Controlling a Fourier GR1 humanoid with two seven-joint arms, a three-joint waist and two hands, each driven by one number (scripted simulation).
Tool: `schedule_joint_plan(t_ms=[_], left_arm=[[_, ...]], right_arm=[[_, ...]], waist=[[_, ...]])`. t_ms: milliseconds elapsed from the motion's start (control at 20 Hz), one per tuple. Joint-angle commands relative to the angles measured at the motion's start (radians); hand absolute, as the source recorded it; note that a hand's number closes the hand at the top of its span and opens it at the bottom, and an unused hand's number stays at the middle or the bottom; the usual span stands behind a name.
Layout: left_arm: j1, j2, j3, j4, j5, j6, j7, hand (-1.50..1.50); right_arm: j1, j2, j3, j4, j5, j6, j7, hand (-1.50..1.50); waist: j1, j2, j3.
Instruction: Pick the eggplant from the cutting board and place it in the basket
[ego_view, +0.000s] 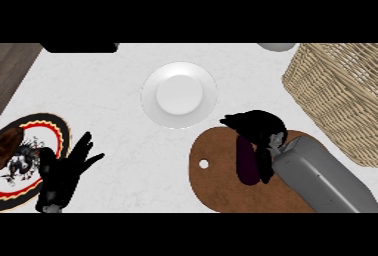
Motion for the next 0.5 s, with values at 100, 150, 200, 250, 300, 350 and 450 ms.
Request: schedule_joint_plan(t_ms=[100,150,200,250,300,350,450], left_arm=[[0.042,-0.025,-0.025,0.051,-0.029,-0.015,0.013,0.0],[0.018,-0.031,-0.041,0.002,-0.043,0.023,0.098,0.0],[0.022,-0.038,-0.022,0.1,-0.03,-0.02,0.004,0.0],[0.078,-0.025,-0.021,0.036,-0.024,-0.03,0.001,0.0],[0.066,-0.036,-0.025,0.014,-0.052,0.016,0.025,0.0],[0.093,-0.028,-0.023,0.02,-0.04,-0.015,0.0,0.0],[0.038,-0.034,-0.016,0.014,-0.035,-0.005,0.069,0.0]], right_arm=[[0.034,0.039,0.008,0.07,0.074,-0.045,-0.057,-1.5],[-0.011,0.016,-0.029,0.119,0.065,-0.033,-0.101,-1.5],[0.017,0.029,-0.001,0.1,0.091,-0.062,-0.103,-1.5],[0.021,0.022,-0.007,0.093,0.098,-0.055,-0.111,-1.5],[0.053,0.086,0.013,0.072,0.111,-0.069,-0.04,-1.5],[0.072,0.067,0.022,0.09,0.127,-0.094,-0.083,-1.5],[0.068,0.03,-0.011,0.087,0.131,-0.095,-0.145,-1.5]], waist=[[0.002,0.008,-0.011],[0.005,0.009,-0.011],[0.0,0.01,-0.012],[0.004,0.008,-0.011],[0.001,0.007,-0.011],[0.002,0.008,-0.011],[-0.002,0.008,-0.011]])
